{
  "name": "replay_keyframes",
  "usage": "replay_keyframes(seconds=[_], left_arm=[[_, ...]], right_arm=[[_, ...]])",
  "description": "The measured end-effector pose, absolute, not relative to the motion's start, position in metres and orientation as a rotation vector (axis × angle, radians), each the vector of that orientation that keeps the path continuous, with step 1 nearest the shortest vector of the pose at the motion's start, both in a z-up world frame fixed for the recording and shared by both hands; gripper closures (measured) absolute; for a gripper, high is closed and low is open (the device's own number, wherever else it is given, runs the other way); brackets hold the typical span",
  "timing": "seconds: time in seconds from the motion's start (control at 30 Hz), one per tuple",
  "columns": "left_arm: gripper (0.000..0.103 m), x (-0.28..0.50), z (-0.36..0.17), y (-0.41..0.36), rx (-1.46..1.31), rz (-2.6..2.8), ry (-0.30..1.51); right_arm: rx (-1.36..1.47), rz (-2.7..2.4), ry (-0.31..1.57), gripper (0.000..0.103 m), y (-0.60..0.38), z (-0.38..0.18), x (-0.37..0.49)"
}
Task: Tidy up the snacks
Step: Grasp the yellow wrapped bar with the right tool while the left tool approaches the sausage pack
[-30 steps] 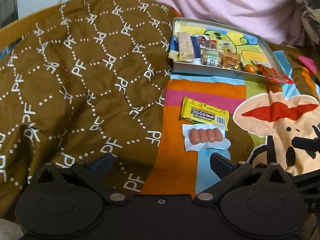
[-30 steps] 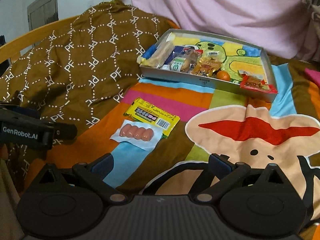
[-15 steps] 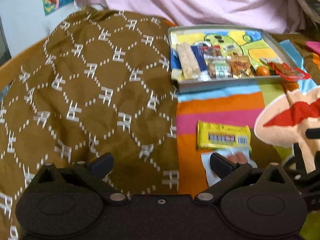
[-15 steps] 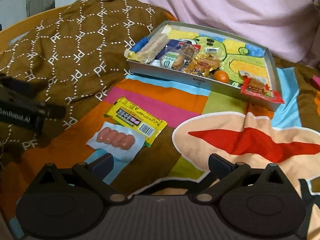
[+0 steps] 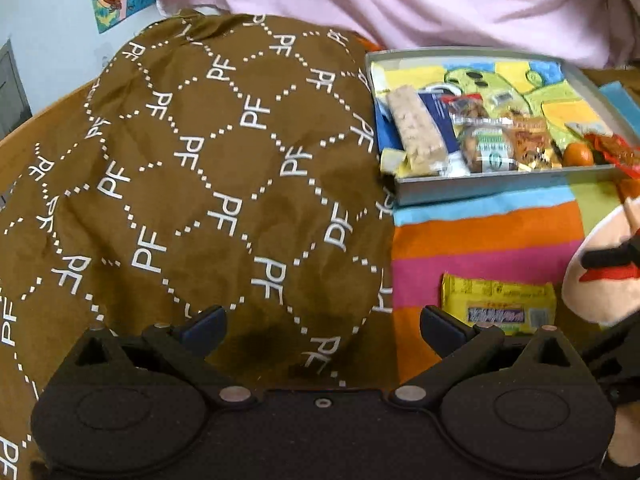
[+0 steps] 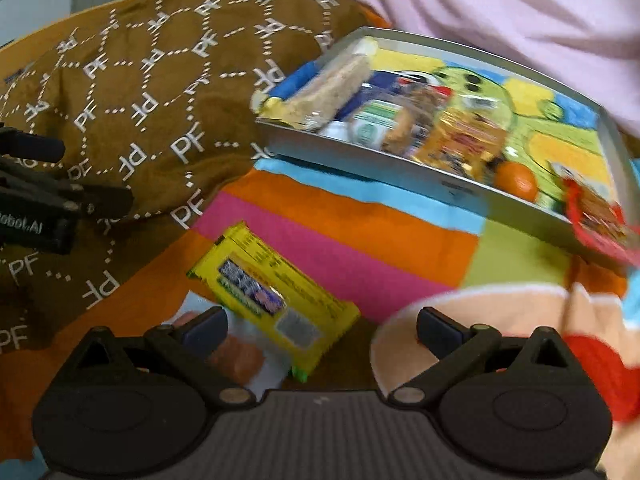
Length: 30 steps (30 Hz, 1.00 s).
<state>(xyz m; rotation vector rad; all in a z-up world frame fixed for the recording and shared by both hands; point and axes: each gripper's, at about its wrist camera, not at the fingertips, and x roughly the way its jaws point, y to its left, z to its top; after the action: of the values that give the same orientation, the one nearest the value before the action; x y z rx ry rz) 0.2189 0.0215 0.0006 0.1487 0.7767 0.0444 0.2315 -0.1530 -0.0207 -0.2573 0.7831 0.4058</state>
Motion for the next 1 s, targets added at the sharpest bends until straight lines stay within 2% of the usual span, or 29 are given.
replay_keyframes(seconds=[0.23, 0.5, 0.6, 0.77, 1.0], left_arm=[[0.001, 0.221, -0.004, 0.021, 0.154, 0.035, 0.778], [0.001, 0.223, -0.003, 0.026, 0.120, 0.064, 0.754], [0.001, 0.222, -0.003, 0.025, 0.120, 0.060, 0.753], [0.001, 0.217, -0.004, 0.021, 0.158, 0.037, 0.712], [0.001, 0.213, -0.010, -0.001, 0.273, -0.096, 0.623]], right_arm=[[-0.416, 0.479, 0.761, 0.000, -0.120, -0.039, 0.244], [-0.389, 0.507, 0.761, 0.003, -0.126, -0.045, 0.253], [-0.386, 0.495, 0.769, 0.012, -0.130, -0.043, 0.254], [-0.353, 0.447, 0.786, 0.039, -0.143, -0.034, 0.257], [-0.190, 0.334, 0.907, 0.038, -0.185, -0.032, 0.266]])
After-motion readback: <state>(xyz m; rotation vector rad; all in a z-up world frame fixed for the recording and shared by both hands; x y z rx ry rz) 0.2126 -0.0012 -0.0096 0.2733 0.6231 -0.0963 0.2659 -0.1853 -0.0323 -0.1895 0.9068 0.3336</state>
